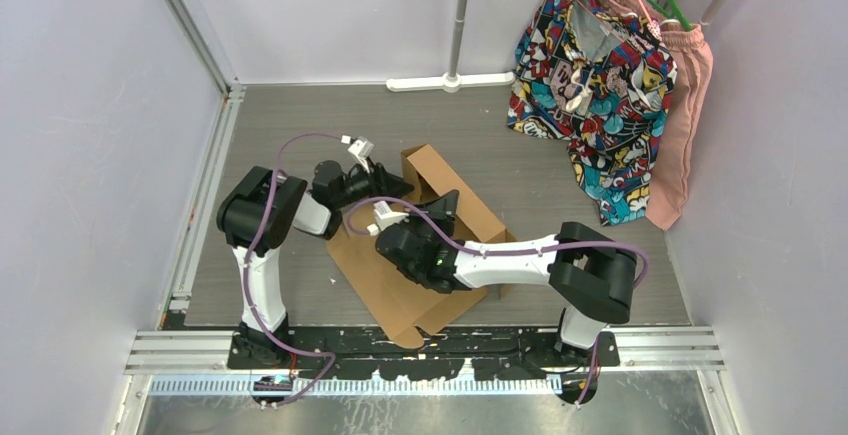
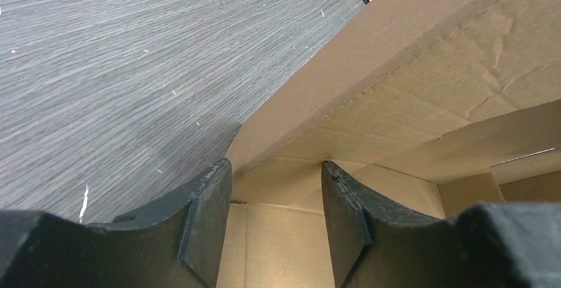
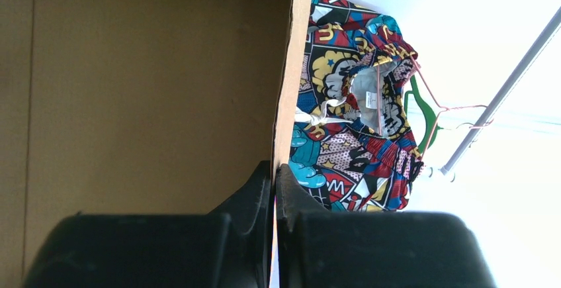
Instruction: Fold the paper box
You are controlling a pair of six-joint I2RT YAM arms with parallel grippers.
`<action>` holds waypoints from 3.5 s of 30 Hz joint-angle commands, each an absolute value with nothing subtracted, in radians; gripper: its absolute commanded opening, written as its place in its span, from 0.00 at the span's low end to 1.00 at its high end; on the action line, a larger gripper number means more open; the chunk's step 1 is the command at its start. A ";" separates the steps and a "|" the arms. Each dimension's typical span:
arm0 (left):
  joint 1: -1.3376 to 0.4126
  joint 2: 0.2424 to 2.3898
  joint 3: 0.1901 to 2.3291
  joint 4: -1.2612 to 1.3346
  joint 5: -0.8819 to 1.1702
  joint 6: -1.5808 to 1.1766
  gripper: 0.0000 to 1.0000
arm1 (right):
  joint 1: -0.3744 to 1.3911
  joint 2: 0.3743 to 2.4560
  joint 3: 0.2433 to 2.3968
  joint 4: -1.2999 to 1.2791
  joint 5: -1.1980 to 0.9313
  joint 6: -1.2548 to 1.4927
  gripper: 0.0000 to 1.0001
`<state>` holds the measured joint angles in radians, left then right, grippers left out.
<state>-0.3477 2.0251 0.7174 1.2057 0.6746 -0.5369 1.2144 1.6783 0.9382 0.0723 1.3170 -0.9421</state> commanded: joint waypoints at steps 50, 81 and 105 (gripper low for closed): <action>-0.371 2.040 0.888 1.136 0.774 -0.491 0.49 | 1.178 1.760 1.140 -0.344 1.047 -0.645 0.02; -0.472 1.920 0.884 0.863 0.369 -0.328 0.26 | 1.178 1.742 1.125 -0.302 0.999 -0.670 0.01; -0.506 1.841 0.801 0.834 0.191 -0.292 0.22 | 1.135 1.726 1.155 -0.299 1.090 -0.607 0.38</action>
<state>-0.5030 1.9087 0.8120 0.8230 0.2298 -0.3244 1.1458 1.7260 1.1408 -0.3115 1.1839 -0.6624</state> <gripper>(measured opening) 0.227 0.336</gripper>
